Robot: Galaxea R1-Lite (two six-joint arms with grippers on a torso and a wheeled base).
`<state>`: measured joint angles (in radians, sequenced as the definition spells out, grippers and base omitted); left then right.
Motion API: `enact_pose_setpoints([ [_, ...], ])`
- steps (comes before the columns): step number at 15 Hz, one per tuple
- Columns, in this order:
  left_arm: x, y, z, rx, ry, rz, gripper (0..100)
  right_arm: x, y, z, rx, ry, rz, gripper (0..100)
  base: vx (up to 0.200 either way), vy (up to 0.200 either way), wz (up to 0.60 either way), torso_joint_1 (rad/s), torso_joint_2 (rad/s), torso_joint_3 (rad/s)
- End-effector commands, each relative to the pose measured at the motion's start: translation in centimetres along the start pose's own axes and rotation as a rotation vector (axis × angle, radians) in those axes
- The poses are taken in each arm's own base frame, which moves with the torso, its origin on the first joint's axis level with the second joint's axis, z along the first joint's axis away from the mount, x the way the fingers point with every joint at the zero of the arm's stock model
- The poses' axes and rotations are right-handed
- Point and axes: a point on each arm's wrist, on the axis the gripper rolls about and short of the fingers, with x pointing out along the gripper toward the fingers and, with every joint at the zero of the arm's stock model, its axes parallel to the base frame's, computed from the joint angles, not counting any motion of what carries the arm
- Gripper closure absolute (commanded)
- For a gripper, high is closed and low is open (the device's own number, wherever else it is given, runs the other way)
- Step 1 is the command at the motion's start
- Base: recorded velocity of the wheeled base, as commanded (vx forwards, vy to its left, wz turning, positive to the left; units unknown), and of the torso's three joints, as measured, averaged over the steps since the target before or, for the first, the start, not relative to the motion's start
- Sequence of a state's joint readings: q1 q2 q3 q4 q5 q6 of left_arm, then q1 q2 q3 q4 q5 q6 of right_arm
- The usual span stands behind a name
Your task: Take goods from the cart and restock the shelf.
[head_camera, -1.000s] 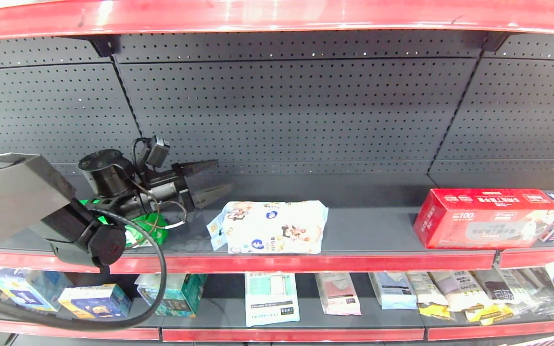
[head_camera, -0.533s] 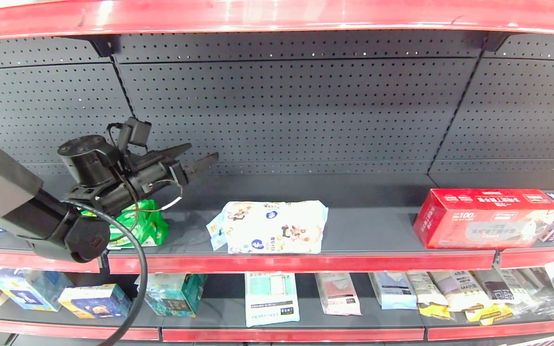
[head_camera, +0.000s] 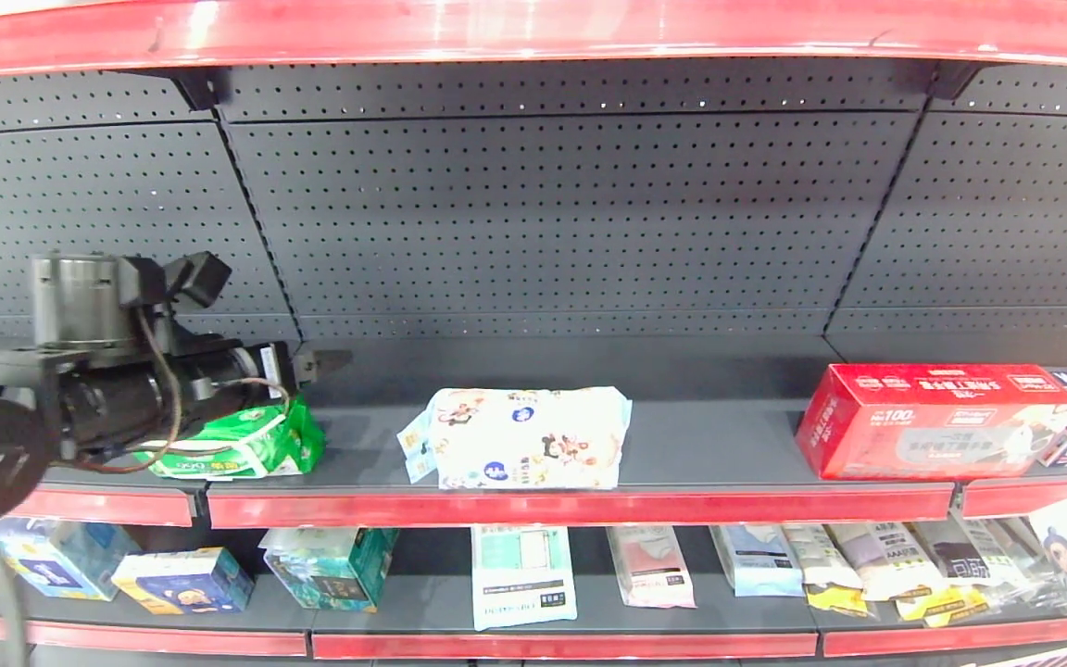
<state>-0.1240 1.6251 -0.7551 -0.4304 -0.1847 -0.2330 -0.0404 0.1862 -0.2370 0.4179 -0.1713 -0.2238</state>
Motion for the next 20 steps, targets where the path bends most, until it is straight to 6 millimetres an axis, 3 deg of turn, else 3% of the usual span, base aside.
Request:
enact_pose_setpoints([
  [1,-11.6,-2.1,-2.2,0.067,-0.002,-0.117,0,0.1,0.0,0.2,-0.001,0.0,0.027,100,0.0,0.0,0.0,0.0,0.0,0.0],
  [2,-12.8,-2.1,-3.4,0.116,-0.001,-0.14,0,0.1,0.0,0.3,-0.001,-0.003,0.039,100,0.0,0.0,0.0,0.0,0.0,0.0],
  [3,-15.7,-2.0,-6.8,0.227,-0.001,-0.219,0,0.1,0.0,0.7,-0.002,-0.003,0.067,100,0.0,0.0,0.0,0.0,0.0,0.0],
  [5,-18.8,-2.0,-10.3,0.276,-0.039,-0.321,0,0.1,-0.1,1.5,-0.002,-0.006,0.099,100,0.0,0.0,0.0,0.0,0.0,0.0],
  [7,-21.4,-2.0,-12.4,0.312,-0.101,-0.351,0,0.2,-0.4,2.9,-0.004,0.005,0.127,100,0.0,0.0,0.0,0.0,0.0,0.0],
  [9,-22.9,-1.8,-13.8,0.349,-0.139,-0.33,0,0.4,-0.6,4.0,-0.005,0.004,0.136,100,0.0,0.0,0.0,0.0,0.0,0.0],
  [12,-25.6,-0.7,-18.1,0.381,-0.216,-0.136,0,1.2,-0.7,5.6,-0.001,-0.052,0.157,100,0.0,0.0,0.0,0.0,0.0,0.0],
  [14,-25.8,-0.3,-18.9,0.313,-0.232,0.124,0,1.4,-0.7,5.9,-0.001,-0.051,0.158,100,0.0,0.0,0.0,0.0,0.0,0.0],
  [16,-25.6,-0.5,-19.3,0.269,-0.246,0.245,0,1.7,-0.7,6.1,-0.004,-0.033,0.165,100,0.0,0.0,0.0,0.0,0.0,0.0],
  [18,-24.9,-0.2,-20.7,0.255,-0.255,0.28,0,1.8,-0.7,6.1,-0.004,-0.029,0.166,100,0.0,0.0,0.0,0.0,0.0,0.0],
  [20,-24.0,0.2,-20.7,0.263,-0.323,0.274,0,1.7,-0.7,6.1,-0.004,-0.032,0.163,100,0.0,0.0,0.0,0.0,0.0,0.0],
])
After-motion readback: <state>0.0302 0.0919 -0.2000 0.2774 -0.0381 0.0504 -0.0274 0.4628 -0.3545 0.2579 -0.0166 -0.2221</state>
